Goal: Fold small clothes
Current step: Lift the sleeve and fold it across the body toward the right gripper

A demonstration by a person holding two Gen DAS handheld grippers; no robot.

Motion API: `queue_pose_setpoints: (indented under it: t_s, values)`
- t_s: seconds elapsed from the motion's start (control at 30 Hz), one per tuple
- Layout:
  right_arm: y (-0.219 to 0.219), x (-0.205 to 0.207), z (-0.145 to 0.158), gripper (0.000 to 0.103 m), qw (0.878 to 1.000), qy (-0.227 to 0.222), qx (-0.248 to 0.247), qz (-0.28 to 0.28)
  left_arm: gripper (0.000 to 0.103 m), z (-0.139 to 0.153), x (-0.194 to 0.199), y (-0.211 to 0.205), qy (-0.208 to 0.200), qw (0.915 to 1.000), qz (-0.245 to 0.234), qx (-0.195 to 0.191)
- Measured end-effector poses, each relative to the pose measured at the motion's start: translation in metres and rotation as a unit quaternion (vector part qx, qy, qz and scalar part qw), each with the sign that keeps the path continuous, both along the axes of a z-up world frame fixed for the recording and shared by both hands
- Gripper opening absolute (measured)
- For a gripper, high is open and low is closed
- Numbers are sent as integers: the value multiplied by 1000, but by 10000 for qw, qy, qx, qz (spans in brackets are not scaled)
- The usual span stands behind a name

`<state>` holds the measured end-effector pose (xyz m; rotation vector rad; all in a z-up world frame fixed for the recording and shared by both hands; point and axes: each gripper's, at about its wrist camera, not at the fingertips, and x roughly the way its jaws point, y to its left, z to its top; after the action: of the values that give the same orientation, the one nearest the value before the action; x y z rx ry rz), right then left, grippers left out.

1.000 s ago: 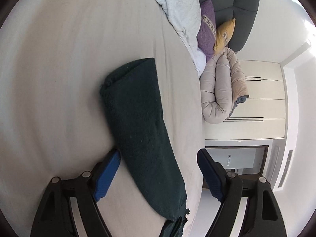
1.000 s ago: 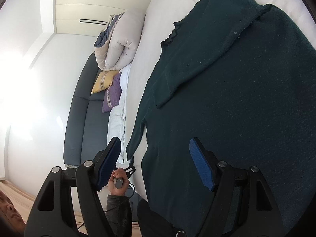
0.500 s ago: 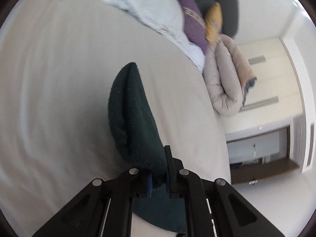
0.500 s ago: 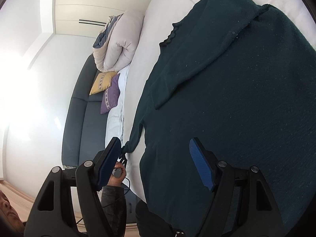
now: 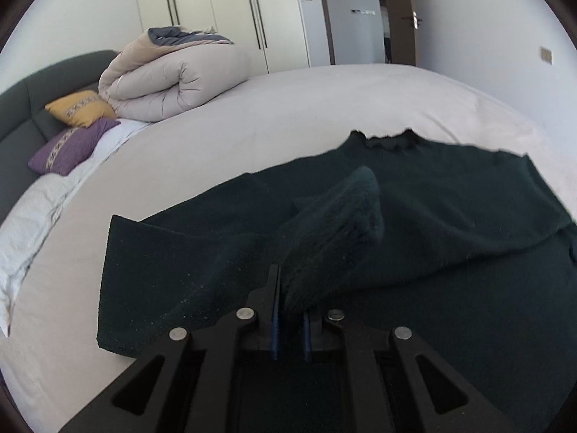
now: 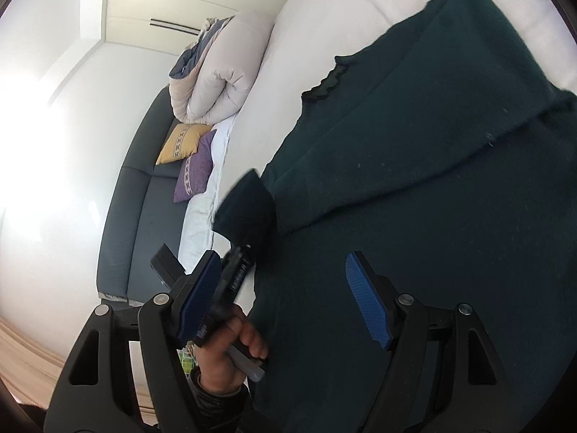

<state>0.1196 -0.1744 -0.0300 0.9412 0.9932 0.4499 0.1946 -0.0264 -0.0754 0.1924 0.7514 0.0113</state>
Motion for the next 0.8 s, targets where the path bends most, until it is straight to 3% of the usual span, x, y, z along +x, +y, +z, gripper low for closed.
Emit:
queue_pose_setpoints:
  t_s: [0.3, 0.5, 0.57, 0.63, 0.7, 0.77, 0.8]
  values:
    - [58, 104, -37, 71, 9946, 597, 607, 597, 10, -16, -5, -8, -5, 9978, -201, 627]
    - [99, 148, -53, 69, 9891, 825, 656, 1030, 13, -15, -6, -9, -78, 9976, -143, 670]
    - [112, 160, -58, 54, 9863, 867, 574, 1280, 13, -14, -6, -8, -100, 9978, -131, 638]
    - [122, 167, -65, 33, 9837, 986, 449, 1436, 13, -13, -6, -5, -120, 9982, -119, 578]
    - [129, 170, -67, 25, 9824, 980, 254, 1572, 13, -12, -6, -2, -131, 9986, -103, 494]
    - [130, 168, -68, 13, 9822, 920, 109, 1633, 27, -10, -6, 0, -147, 9989, -98, 427]
    - [128, 168, -67, 9, 9827, 896, 34, 1619, 46, -7, -8, 1, -192, 9990, -103, 378]
